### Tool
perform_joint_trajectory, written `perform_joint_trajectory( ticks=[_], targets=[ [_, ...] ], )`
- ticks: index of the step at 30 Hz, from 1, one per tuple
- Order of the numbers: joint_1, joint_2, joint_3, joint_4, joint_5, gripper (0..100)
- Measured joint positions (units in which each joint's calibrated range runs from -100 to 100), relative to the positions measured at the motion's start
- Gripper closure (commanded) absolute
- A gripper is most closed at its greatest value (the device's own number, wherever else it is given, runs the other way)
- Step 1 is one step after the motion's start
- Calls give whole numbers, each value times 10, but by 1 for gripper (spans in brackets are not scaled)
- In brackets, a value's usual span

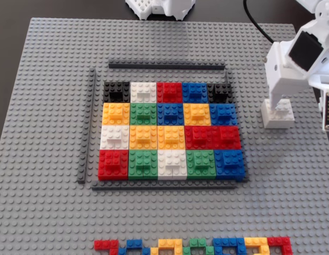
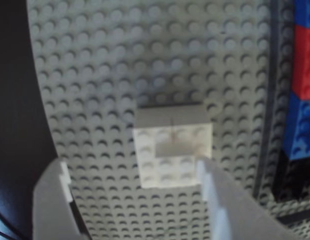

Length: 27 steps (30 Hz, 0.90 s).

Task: Grab the cube and place it into the grid

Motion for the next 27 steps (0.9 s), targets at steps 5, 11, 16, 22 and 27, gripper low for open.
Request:
perform_joint_trajectory(
  ticks=[5,11,16,22,27],
  targets=[
    [0,3,0,0,0,80],
    [0,4,-4,0,3,86],
    [0,4,-4,0,7,89],
    [0,4,-7,0,9,91],
    [0,4,-7,0,9,93]
  ],
)
